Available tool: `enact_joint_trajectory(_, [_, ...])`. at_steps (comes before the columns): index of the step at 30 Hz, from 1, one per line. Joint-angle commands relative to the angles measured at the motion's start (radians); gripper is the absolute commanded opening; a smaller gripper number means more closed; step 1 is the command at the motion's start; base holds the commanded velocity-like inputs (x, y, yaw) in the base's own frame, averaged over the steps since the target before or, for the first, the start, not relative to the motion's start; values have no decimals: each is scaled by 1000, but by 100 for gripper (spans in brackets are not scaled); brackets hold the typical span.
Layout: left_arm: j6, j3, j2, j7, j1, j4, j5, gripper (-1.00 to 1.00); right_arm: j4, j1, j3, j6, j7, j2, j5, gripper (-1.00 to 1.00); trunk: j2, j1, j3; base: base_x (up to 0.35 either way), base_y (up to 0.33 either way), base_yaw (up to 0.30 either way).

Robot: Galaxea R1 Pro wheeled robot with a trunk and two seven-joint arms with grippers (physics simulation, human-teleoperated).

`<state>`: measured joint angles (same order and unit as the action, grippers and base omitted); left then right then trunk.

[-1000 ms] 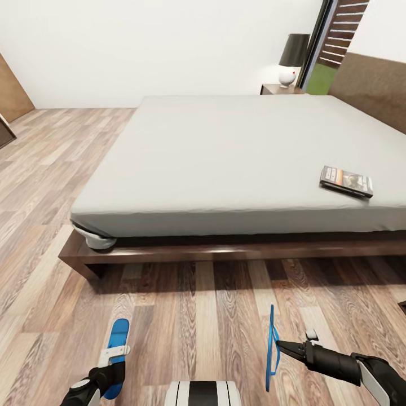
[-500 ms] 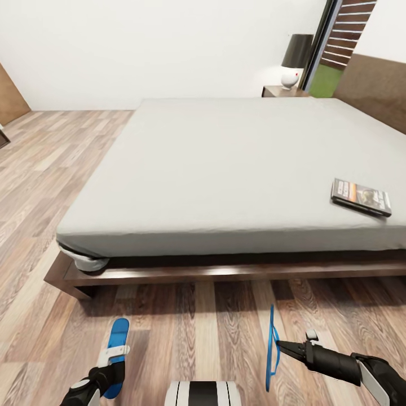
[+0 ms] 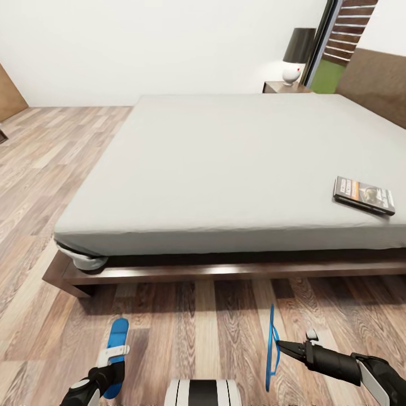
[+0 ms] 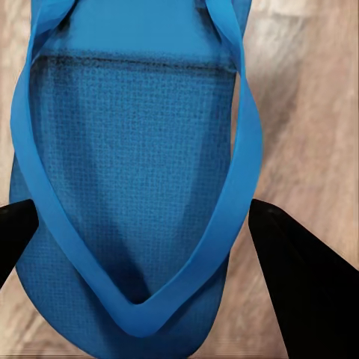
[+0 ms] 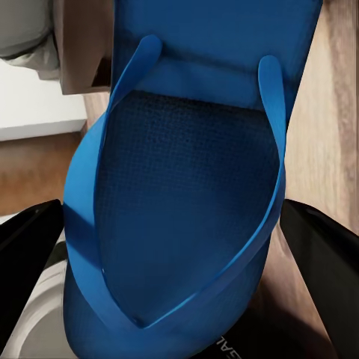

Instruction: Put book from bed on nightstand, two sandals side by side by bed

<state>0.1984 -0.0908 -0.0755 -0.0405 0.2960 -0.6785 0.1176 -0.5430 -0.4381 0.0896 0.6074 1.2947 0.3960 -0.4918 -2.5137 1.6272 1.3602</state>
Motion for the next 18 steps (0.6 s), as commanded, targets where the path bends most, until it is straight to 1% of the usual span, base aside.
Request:
enact_joint_trajectory(1, [7,-3,0,-4,0,-2,10,-100,0,-1,6,9,0,1,-10,-100,-1,0,5,0,0,0])
enact_joint_trajectory(18, [7,-3,0,-4,0,-3,8,-100,0,-1,6,9,0,1,-10,-100,-5,8,70,0,0,0])
